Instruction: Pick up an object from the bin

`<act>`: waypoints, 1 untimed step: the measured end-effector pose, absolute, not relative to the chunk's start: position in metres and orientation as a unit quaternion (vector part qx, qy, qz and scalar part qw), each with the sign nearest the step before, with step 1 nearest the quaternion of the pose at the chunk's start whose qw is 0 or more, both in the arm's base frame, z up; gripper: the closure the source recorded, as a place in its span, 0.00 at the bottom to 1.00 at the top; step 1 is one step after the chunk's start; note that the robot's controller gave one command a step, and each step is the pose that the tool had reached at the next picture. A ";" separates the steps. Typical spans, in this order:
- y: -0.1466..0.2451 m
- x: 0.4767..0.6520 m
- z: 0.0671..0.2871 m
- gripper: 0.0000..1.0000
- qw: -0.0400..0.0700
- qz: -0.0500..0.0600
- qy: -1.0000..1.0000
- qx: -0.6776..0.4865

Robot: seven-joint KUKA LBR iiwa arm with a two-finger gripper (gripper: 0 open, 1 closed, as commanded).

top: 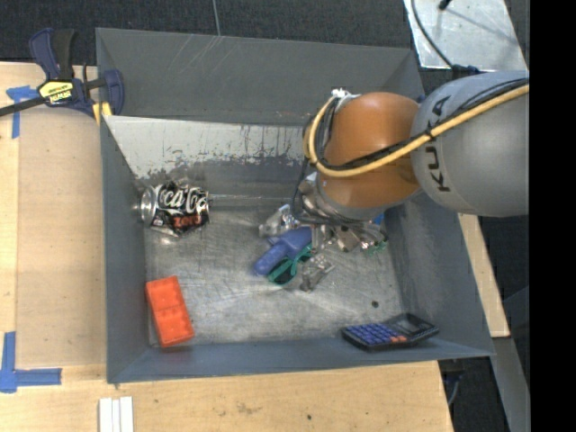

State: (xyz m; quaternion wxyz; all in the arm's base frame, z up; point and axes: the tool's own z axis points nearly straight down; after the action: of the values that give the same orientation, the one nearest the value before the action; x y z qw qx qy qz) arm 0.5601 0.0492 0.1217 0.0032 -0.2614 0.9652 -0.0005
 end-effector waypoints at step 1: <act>0.050 0.556 0.115 0.00 0.001 0.000 0.965 -0.263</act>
Offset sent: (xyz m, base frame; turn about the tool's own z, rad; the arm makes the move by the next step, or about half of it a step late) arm -0.0503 -0.0265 -0.0517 -0.1199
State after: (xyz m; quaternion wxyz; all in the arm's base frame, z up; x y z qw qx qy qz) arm 0.5563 0.0501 0.1151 0.0008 -0.2626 0.9649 0.0004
